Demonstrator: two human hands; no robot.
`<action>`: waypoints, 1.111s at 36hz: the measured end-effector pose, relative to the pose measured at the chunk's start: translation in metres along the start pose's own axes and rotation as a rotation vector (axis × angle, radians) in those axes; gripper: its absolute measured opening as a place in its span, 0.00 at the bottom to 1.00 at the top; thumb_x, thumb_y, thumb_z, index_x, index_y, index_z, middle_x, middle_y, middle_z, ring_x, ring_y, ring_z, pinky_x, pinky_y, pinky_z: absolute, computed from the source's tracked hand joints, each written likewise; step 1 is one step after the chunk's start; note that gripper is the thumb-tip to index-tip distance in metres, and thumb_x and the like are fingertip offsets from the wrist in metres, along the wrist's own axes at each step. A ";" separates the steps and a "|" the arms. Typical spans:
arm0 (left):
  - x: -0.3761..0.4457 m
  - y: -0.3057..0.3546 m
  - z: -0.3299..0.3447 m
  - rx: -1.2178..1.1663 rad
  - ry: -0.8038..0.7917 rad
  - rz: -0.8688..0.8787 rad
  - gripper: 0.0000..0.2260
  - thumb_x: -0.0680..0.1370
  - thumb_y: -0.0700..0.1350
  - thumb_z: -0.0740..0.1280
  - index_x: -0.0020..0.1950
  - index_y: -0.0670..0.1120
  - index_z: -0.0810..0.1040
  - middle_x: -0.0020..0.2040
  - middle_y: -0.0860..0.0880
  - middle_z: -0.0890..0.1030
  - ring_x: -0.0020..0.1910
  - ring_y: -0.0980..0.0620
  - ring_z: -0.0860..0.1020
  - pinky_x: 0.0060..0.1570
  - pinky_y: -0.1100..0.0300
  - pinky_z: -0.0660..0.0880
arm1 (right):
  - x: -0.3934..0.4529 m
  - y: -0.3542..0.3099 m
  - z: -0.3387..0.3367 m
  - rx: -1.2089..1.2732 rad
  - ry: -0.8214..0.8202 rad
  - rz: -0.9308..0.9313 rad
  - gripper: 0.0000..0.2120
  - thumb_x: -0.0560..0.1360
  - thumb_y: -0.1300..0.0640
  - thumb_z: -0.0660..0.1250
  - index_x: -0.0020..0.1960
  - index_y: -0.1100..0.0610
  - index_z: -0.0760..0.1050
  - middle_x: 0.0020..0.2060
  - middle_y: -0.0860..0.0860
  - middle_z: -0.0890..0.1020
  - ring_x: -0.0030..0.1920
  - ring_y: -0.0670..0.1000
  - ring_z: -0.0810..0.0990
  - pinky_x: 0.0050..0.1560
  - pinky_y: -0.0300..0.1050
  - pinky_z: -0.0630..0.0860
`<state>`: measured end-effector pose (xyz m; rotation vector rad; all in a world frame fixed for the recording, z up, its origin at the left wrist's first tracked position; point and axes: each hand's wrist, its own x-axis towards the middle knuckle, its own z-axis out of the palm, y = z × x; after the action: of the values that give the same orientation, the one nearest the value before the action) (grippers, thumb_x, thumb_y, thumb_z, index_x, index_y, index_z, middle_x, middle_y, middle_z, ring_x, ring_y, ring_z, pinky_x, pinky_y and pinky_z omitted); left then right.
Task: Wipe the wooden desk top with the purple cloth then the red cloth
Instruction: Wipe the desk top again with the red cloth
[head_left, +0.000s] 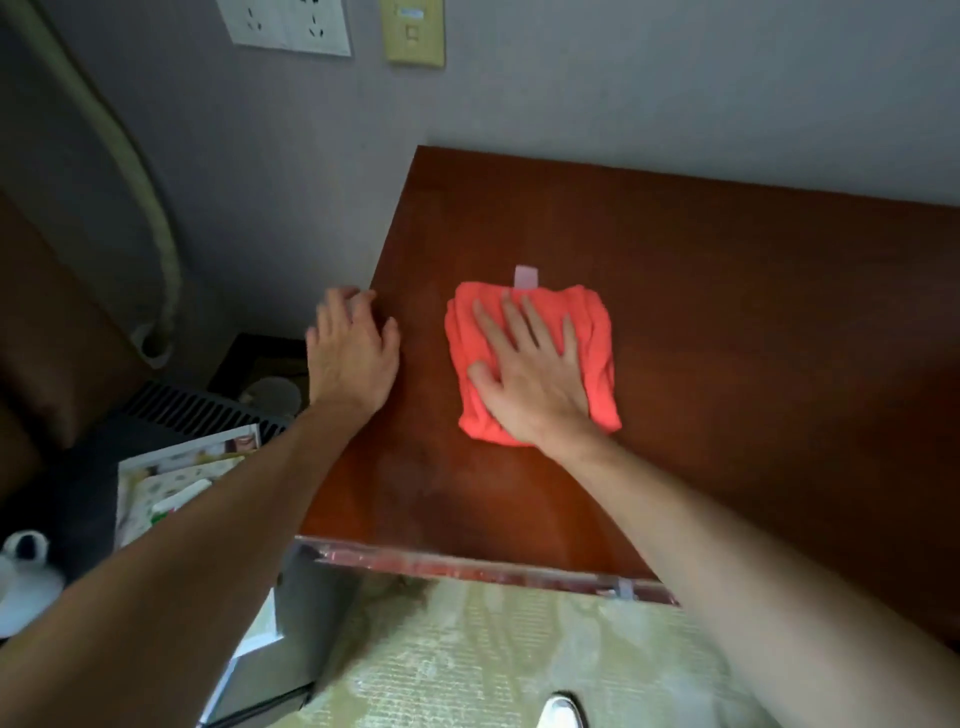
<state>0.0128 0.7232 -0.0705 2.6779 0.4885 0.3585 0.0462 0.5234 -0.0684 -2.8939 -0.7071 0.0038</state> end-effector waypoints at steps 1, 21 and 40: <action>-0.008 -0.005 -0.004 -0.044 -0.043 -0.047 0.19 0.82 0.49 0.59 0.70 0.40 0.69 0.67 0.39 0.68 0.67 0.39 0.68 0.65 0.43 0.66 | -0.021 -0.012 0.001 -0.001 0.008 -0.002 0.36 0.75 0.38 0.41 0.83 0.43 0.51 0.82 0.51 0.55 0.82 0.53 0.49 0.79 0.65 0.44; -0.037 -0.030 -0.002 -0.305 -0.125 -0.068 0.20 0.84 0.46 0.57 0.75 0.41 0.64 0.67 0.41 0.69 0.67 0.42 0.68 0.68 0.50 0.64 | -0.006 -0.040 0.012 0.024 0.024 0.057 0.35 0.75 0.36 0.44 0.81 0.40 0.54 0.82 0.49 0.57 0.82 0.51 0.50 0.78 0.63 0.48; -0.046 -0.030 0.007 -0.212 -0.071 -0.047 0.23 0.84 0.54 0.49 0.77 0.48 0.60 0.63 0.52 0.69 0.60 0.52 0.70 0.63 0.53 0.73 | 0.292 0.070 0.005 -0.052 0.016 0.047 0.38 0.73 0.31 0.49 0.79 0.44 0.60 0.81 0.51 0.58 0.80 0.57 0.56 0.74 0.70 0.53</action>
<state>-0.0350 0.7293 -0.0973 2.4609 0.4638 0.2829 0.3374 0.5974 -0.0742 -2.9560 -0.6458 -0.0319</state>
